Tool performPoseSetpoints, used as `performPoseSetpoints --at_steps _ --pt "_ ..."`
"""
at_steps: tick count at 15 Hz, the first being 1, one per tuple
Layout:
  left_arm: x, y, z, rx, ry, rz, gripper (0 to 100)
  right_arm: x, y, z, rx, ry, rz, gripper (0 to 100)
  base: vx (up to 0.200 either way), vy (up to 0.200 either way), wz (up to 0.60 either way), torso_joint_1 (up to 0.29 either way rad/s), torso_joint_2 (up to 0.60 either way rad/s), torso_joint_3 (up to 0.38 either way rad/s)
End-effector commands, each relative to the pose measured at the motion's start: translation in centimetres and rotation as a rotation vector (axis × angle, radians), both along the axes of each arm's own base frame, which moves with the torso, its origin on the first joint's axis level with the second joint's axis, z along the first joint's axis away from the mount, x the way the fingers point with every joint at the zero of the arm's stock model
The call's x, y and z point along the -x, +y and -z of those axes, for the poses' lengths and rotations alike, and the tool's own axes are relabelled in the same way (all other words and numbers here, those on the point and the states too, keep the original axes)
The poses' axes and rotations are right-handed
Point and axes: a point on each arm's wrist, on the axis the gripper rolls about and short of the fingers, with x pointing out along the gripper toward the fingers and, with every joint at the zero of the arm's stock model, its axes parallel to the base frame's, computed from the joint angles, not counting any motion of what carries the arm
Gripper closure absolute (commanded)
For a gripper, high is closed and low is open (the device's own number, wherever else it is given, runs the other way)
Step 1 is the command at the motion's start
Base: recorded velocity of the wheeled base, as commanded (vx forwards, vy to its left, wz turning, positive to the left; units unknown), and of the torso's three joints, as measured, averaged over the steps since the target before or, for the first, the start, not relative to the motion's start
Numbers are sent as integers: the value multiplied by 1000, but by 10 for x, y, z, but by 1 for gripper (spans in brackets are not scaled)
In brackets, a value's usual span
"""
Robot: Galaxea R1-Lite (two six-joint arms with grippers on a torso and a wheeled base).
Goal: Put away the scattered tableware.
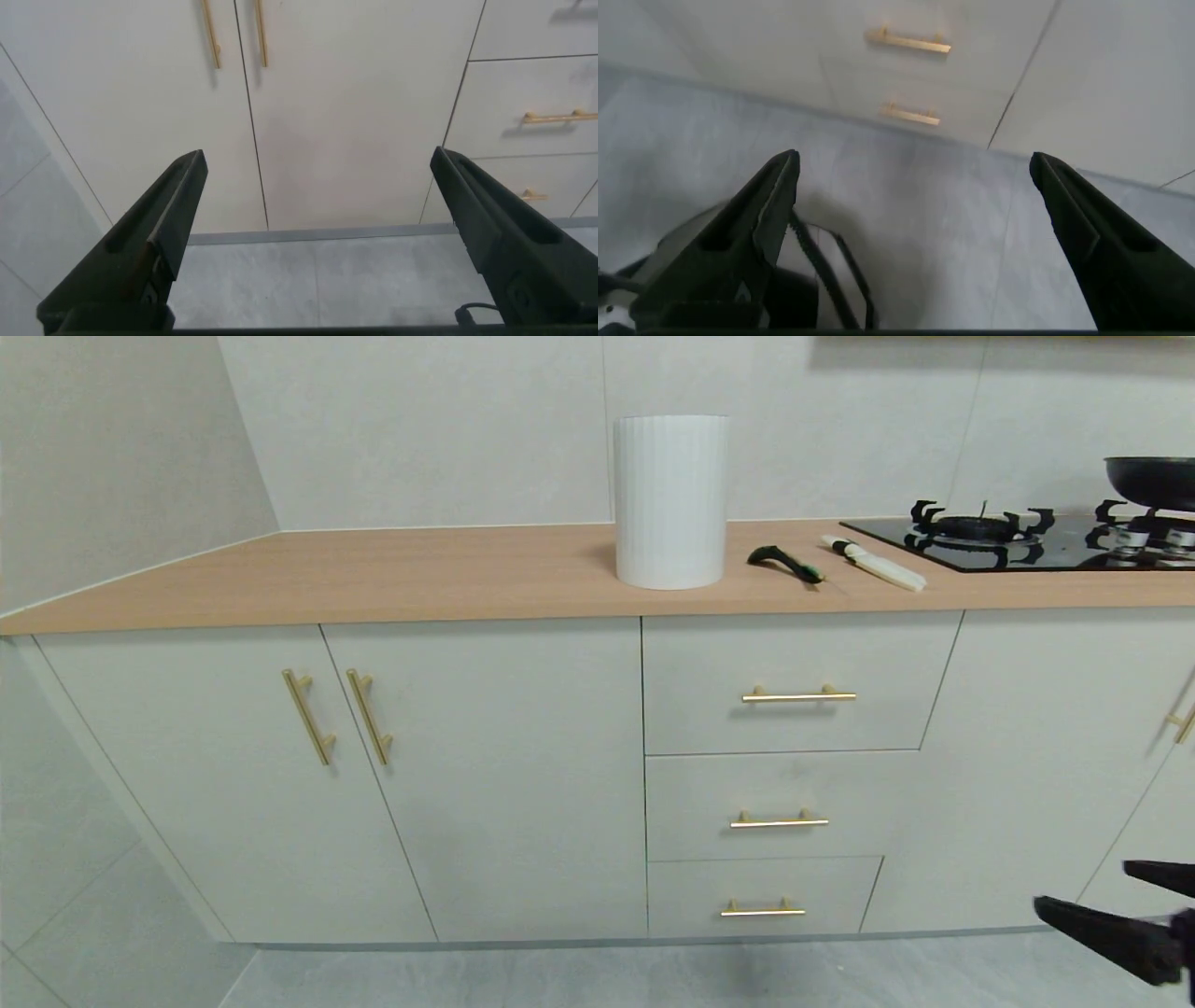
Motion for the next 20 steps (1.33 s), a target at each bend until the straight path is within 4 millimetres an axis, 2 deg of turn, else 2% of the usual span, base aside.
performPoseSetpoints --at_steps 1,6,8,14,20 --pt "0 0 0 0 2 0 0 -109 30 44 38 156 -40 0 0 0 0 0 0 0" --pt "0 0 0 0 0 0 0 -201 53 101 53 225 -46 0 0 0 0 0 0 0" --pt "0 0 0 0 0 0 0 -229 60 128 61 261 -44 0 0 0 0 0 0 0" --pt "0 0 0 -1 0 0 0 -270 74 175 23 241 150 0 0 0 0 0 0 0" --pt "0 0 0 0 0 0 0 -284 80 200 -15 148 209 0 0 0 0 0 0 0"
